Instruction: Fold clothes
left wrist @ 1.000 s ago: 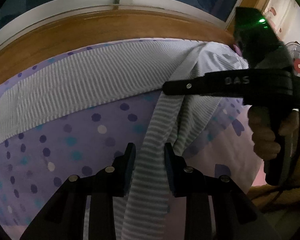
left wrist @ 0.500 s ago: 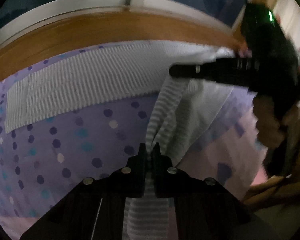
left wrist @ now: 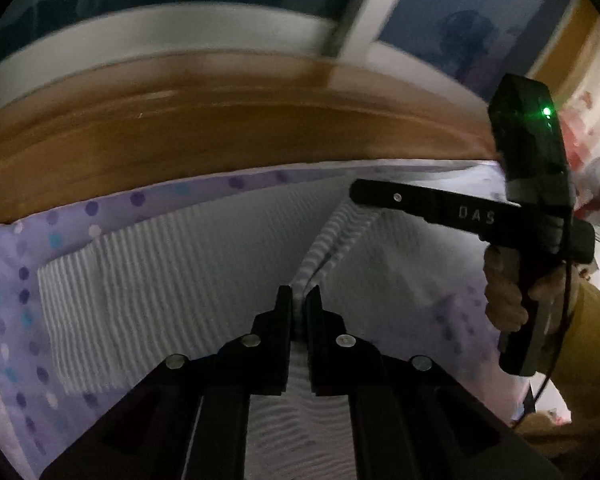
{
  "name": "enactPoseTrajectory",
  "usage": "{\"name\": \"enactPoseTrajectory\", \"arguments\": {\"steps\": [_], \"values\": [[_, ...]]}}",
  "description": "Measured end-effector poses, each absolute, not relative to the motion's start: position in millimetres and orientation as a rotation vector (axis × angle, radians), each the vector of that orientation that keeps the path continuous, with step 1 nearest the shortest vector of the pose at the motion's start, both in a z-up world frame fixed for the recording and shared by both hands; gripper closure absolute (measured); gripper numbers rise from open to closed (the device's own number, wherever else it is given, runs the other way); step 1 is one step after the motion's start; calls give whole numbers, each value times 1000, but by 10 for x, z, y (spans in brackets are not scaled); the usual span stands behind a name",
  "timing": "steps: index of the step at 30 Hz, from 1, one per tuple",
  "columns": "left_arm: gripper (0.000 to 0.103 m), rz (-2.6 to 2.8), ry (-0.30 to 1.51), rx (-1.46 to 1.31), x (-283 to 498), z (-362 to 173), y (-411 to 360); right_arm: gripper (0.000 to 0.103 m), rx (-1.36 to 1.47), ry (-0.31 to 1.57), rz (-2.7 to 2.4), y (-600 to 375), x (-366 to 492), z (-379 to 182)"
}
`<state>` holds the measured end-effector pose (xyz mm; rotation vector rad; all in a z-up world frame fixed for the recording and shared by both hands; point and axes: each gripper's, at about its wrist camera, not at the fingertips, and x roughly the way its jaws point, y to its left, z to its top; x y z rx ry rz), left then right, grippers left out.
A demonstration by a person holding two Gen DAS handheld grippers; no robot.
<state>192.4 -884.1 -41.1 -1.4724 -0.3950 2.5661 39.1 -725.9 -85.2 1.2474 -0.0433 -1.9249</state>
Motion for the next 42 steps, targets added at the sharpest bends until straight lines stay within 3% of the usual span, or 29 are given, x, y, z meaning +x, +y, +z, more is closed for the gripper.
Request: {"name": "enactPoseTrajectory", "arguments": {"steps": [2, 6, 11, 14, 15, 18, 19, 28, 34, 42], "values": [[96, 2577, -421, -1501, 1839, -509, -8930, 99, 1292, -24, -1928, -7345, 307, -1013], [81, 2585, -461, -1526, 1801, -687, -9049, 99, 1317, -46, -1934, -7382, 266, -1151], [79, 2569, -558, -1481, 1803, -778, -9157, 97, 1340, -54, -1929, -7362, 288, -1148], [79, 2560, -590, -1458, 1823, -779, -9185, 91, 1392, -71, -1944, -7374, 324, -1068], [79, 2555, -599, -1455, 1831, -771, -9195, 83, 1404, -82, -1959, -7352, 368, -1015], [77, 2549, -613, -1438, 1898, -715, -9241, 47, 1371, -137, -2041, -7207, 573, -830], [77, 2550, -624, -1421, 1935, -688, -9260, 41, 1355, -149, -2064, -7158, 648, -779], [77, 2621, -667, -1366, 2258, -507, -9443, 40, 1307, -93, -2080, -6801, 1428, -578], [77, 2669, -741, -1376, 2462, -422, -9470, 40, 1276, 72, -2019, -6868, 1705, -681], [77, 2733, -692, -1488, 2799, -426, -9429, 40, 1268, 57, -1903, -6933, 1858, -842]]}}
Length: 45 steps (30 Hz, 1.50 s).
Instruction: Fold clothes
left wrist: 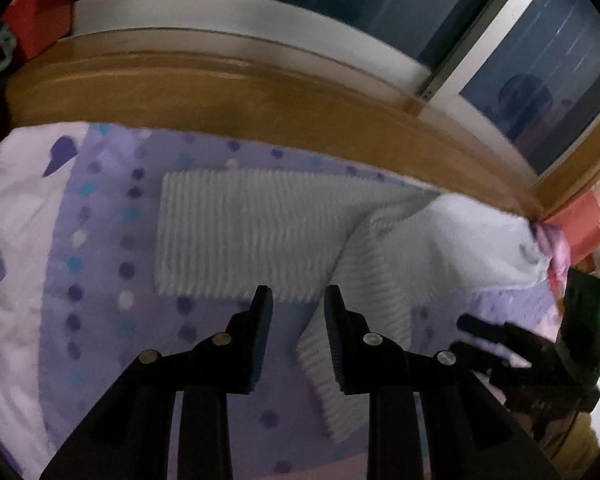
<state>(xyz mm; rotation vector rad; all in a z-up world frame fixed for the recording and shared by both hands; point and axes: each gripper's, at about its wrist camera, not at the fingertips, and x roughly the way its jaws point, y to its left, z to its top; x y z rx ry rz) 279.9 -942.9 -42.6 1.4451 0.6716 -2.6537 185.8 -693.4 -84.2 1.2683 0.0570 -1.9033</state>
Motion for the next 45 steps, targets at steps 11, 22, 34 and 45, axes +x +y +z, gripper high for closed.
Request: {"name": "enactPoseTrajectory", "arguments": {"steps": [11, 22, 34, 45], "values": [[77, -2673, 622, 1568, 2913, -512, -9718, 40, 1333, -64, -1964, -7148, 2082, -867], [77, -2818, 536, 1668, 2856, -543, -9954, 56, 1316, 109, -2089, -7812, 2550, -982], [77, -2831, 691, 1655, 2948, -702, -10261, 99, 1302, -66, -1999, -8491, 2514, -663], [76, -2856, 769, 1660, 3019, -734, -10352, 56, 1287, 26, -2140, -8090, 2750, -562]]}}
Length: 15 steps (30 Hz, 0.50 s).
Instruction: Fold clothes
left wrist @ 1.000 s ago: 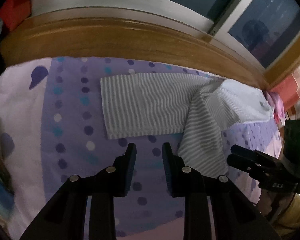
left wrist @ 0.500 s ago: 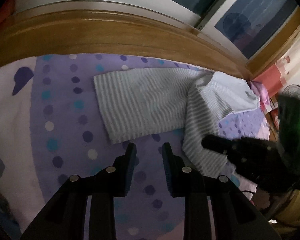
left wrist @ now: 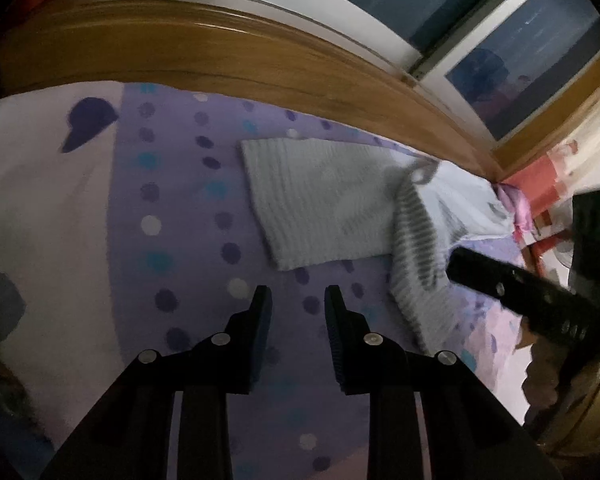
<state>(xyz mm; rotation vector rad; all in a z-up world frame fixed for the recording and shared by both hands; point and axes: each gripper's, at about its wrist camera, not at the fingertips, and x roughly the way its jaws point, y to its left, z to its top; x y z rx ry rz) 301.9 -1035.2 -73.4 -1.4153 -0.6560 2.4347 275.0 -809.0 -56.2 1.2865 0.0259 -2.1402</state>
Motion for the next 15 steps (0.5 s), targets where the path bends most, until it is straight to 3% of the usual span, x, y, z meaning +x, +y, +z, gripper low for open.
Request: {"name": "enactPoseTrajectory", "arguments": {"steps": [12, 14, 15], "values": [[74, 2251, -368, -1399, 2931, -721, -9455, 53, 1414, 25, -2346, -7454, 2725, -1009], [74, 2254, -345, -1412, 2951, -731, -9420, 60, 1371, 100, -2314, -7597, 2716, -1011], [74, 2258, -347, -1420, 2959, -740, -9432, 76, 1345, 158, -2314, -7686, 2722, -1003]]}}
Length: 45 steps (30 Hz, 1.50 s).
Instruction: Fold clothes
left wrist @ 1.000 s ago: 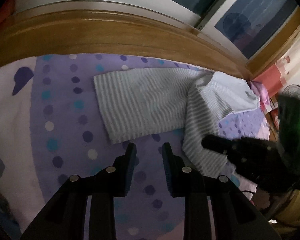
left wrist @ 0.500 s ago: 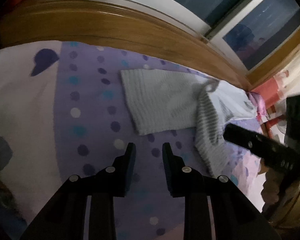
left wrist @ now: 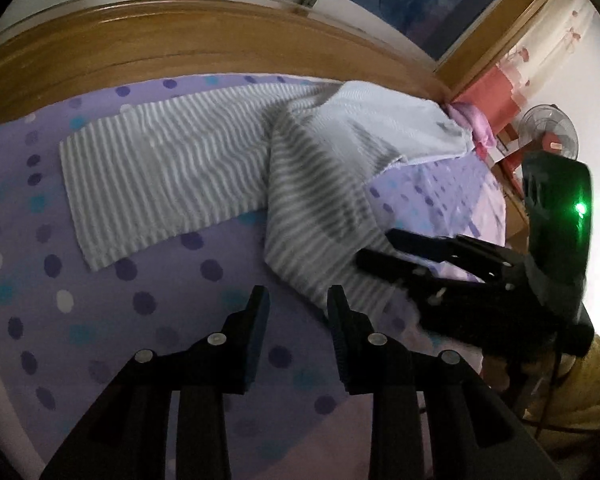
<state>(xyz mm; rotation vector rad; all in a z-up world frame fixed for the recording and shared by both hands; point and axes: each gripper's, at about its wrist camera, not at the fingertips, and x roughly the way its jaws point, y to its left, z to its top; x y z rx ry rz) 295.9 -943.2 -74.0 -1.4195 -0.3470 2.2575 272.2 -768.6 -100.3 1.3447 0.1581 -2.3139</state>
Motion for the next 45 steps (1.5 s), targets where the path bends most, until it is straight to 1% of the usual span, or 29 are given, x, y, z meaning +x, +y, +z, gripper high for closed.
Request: {"name": "enactPoseTrajectory", "arguments": {"steps": [1, 6, 9, 11, 12, 13, 16, 18, 20, 21, 22, 24, 27, 32, 34, 40, 43, 45], "values": [[74, 2265, -356, -1423, 2969, -742, -9468, 92, 1305, 209, -2311, -7784, 2737, -977], [74, 2308, -442, -1436, 2994, -792, -9740, 92, 1142, 105, -2246, -8076, 2682, -634], [74, 2343, -527, -1427, 3030, -820, -9907, 92, 1089, 132, -2158, -8422, 2586, -491], [74, 2371, -551, -1425, 3056, -824, -9988, 91, 1085, 183, -2118, -8725, 2469, -480], [74, 2379, -570, -1426, 3070, -830, -10030, 90, 1085, 205, -2109, -8836, 2415, -495], [74, 2386, -589, -1426, 3083, -837, -10072, 87, 1099, 232, -2099, -8950, 2341, -543], [74, 2412, -631, -1427, 3112, -843, -10181, 83, 1169, 248, -2066, -9151, 2140, -693], [74, 2436, -626, -1430, 3118, -828, -10223, 83, 1201, 206, -2046, -9167, 2056, -700], [74, 2462, -624, -1431, 3110, -803, -10280, 78, 1181, 136, -2045, -9070, 2027, -610], [74, 2474, -624, -1430, 3101, -788, -10313, 68, 1161, 110, -2057, -9014, 2020, -549], [74, 2486, -622, -1426, 3089, -770, -10343, 57, 1131, 95, -2082, -8925, 2036, -481], [74, 2513, -613, -1409, 3044, -719, -10411, 47, 1102, 82, -2141, -8792, 2086, -419], [74, 2539, -562, -1398, 2918, -658, -10466, 47, 1101, 111, -2146, -8649, 2208, -458], [74, 2574, -465, -1408, 2590, -605, -10503, 47, 1079, 277, -2123, -8700, 2504, -701], [74, 2581, -451, -1416, 2487, -610, -10541, 47, 1071, 298, -2121, -8748, 2535, -751], [74, 2555, -439, -1429, 2302, -723, -10566, 47, 1082, 275, -2132, -8778, 2461, -844], [75, 2661, -365, -1423, 2213, -748, -10536, 46, 1142, 227, -2112, -8810, 2332, -964], [75, 2698, -344, -1435, 2147, -762, -10533, 46, 1132, 186, -2119, -8809, 2287, -961]]}}
